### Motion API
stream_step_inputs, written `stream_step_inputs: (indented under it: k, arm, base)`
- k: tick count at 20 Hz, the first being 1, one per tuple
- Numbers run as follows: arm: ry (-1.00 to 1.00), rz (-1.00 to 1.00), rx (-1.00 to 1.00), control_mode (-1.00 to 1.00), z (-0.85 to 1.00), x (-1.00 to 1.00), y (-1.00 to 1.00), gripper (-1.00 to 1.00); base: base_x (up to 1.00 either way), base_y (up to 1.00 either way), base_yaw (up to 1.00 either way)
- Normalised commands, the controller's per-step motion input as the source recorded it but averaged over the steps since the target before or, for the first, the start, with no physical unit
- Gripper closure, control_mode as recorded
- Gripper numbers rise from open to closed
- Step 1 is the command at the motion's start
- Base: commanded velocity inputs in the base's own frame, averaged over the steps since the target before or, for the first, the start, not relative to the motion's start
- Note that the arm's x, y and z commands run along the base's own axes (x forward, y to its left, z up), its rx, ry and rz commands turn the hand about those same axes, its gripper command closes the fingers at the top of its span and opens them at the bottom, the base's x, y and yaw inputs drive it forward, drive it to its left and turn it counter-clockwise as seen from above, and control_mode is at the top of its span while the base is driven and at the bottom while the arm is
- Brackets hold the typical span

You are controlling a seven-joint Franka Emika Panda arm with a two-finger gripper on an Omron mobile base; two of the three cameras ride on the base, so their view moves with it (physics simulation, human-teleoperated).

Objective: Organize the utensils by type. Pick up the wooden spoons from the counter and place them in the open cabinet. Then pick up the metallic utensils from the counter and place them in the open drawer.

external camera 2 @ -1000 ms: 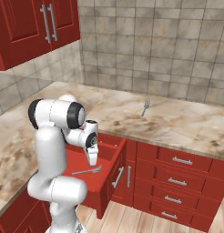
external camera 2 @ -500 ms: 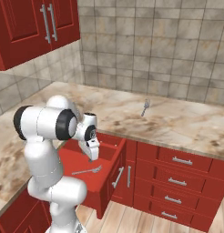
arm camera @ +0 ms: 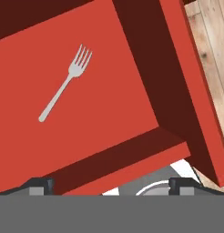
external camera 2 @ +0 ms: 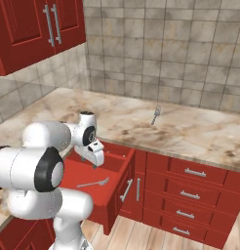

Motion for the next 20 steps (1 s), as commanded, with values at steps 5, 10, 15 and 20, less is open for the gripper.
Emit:
stream_step_inputs:
  k: [5, 10, 15, 20]
  arm:
    - [-0.28, 0.15, -0.01, -1.0, 0.61, -0.56, -0.05, -1.0]
    - [-0.21, 0.06, 0.0, -1.0, 0.54, -0.41, -0.01, -1.0]
    - [-0.07, 0.0, 0.0, -1.0, 0.45, -0.24, -0.02, -1.0]
    - [-0.02, 0.0, 0.0, -1.0, 0.45, -0.2, 0.0, -1.0]
  base:
    - [0.0, 0.0, 0.0]
    - [0.0, 0.0, 0.0]
    - [0.0, 0.0, 0.0]
    - [0.0, 0.0, 0.0]
